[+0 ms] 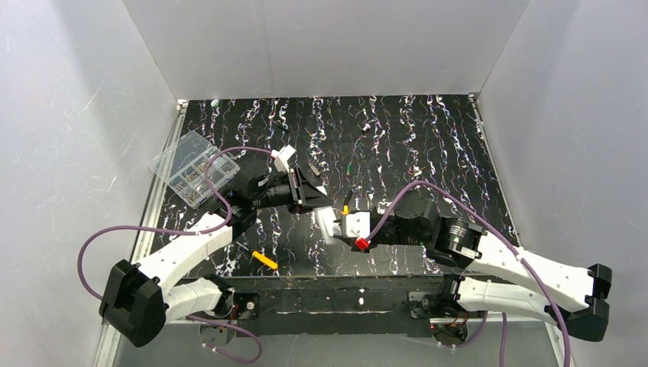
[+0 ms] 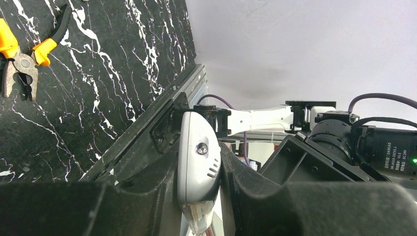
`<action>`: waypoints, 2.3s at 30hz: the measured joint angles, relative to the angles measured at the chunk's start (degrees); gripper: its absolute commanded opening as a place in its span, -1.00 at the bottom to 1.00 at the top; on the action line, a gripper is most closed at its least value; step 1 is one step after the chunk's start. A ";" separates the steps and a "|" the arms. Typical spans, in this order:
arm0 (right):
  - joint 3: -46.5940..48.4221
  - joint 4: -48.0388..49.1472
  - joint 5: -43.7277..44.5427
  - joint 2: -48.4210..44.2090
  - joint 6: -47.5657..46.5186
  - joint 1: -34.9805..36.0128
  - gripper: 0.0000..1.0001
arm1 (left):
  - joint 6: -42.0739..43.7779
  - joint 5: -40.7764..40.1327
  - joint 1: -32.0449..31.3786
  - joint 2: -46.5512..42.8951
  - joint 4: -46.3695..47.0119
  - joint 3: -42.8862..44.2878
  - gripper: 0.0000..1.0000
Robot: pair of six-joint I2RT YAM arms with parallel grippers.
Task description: Load the batteries into the remote control
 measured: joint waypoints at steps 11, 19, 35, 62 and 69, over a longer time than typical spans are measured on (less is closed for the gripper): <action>-1.36 0.42 -0.33 -0.57 -0.24 0.00 -0.11 | -0.39 -0.13 -0.02 0.17 0.39 -0.33 -1.00; -2.49 -0.07 -0.90 -0.46 -0.94 -0.02 0.11 | -0.66 0.04 -0.17 0.24 0.42 -1.09 -1.00; -2.60 0.76 -0.07 -1.77 2.73 -0.02 0.16 | -1.25 -0.33 -0.22 0.55 0.74 -1.55 -1.00; 7.89 -10.71 23.02 12.72 63.63 1.18 0.45 | 3.54 -9.92 -0.22 -2.64 -11.85 -2.47 -1.00; 7.87 -10.86 20.46 13.05 64.61 1.22 0.46 | 3.54 -9.92 -0.22 -2.64 -12.13 -2.47 -1.00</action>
